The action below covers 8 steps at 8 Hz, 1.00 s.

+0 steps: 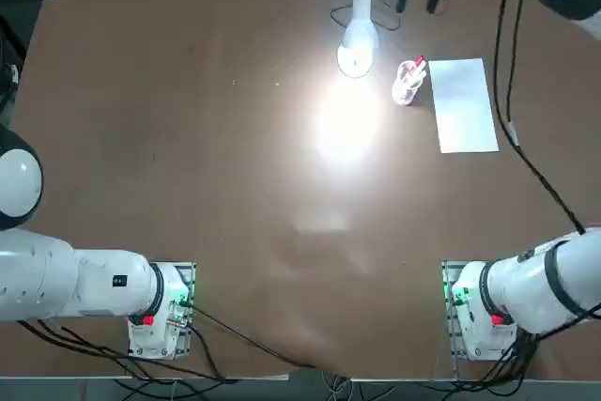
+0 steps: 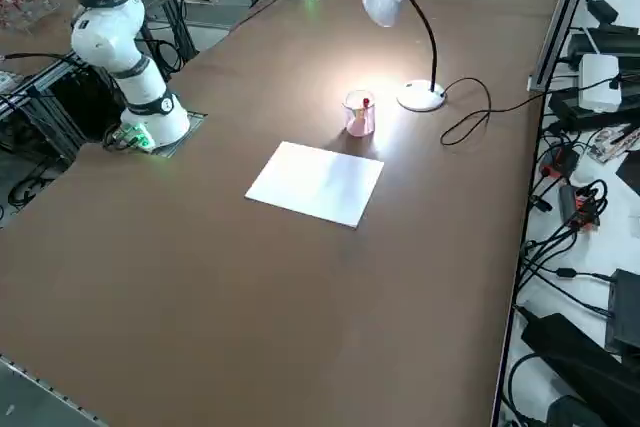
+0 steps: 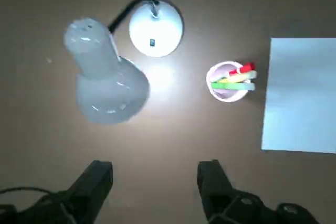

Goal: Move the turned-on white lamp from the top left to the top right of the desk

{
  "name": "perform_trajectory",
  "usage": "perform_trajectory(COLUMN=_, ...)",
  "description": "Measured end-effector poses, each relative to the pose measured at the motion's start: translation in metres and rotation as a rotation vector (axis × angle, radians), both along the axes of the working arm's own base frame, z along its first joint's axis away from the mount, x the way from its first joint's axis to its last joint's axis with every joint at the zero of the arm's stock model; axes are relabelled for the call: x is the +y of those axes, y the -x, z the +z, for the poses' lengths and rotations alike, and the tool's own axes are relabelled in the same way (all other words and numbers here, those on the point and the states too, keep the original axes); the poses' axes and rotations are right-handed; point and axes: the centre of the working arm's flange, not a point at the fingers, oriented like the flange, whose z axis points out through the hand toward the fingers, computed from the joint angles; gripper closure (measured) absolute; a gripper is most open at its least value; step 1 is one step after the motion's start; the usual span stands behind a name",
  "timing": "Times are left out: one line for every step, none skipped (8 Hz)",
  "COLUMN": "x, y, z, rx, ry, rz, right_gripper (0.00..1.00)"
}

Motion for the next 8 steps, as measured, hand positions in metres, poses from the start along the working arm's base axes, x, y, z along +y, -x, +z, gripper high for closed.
perform_trajectory(x=0.025, y=0.006, z=-0.006, rx=-0.065, ry=-0.001, rz=-0.036, right_gripper=0.04)
perform_trajectory(x=0.045, y=0.012, z=-0.016, rx=-0.124, ry=0.04, rz=-0.068, right_gripper=0.05)
perform_trajectory(x=0.062, y=0.016, z=-0.029, rx=-0.179, ry=0.082, rz=-0.112, right_gripper=0.05)
perform_trajectory(x=0.078, y=0.016, z=-0.041, rx=-0.237, ry=0.106, rz=-0.166, right_gripper=0.05)
perform_trajectory(x=0.089, y=0.014, z=-0.055, rx=-0.282, ry=0.134, rz=-0.197, right_gripper=0.04)
perform_trajectory(x=0.097, y=0.011, z=-0.067, rx=-0.324, ry=0.16, rz=-0.2, right_gripper=0.04)
perform_trajectory(x=0.103, y=0.005, z=-0.076, rx=-0.369, ry=0.16, rz=-0.195, right_gripper=0.04)
perform_trajectory(x=0.107, y=-0.001, z=-0.083, rx=-0.405, ry=0.15, rz=-0.188, right_gripper=0.04)
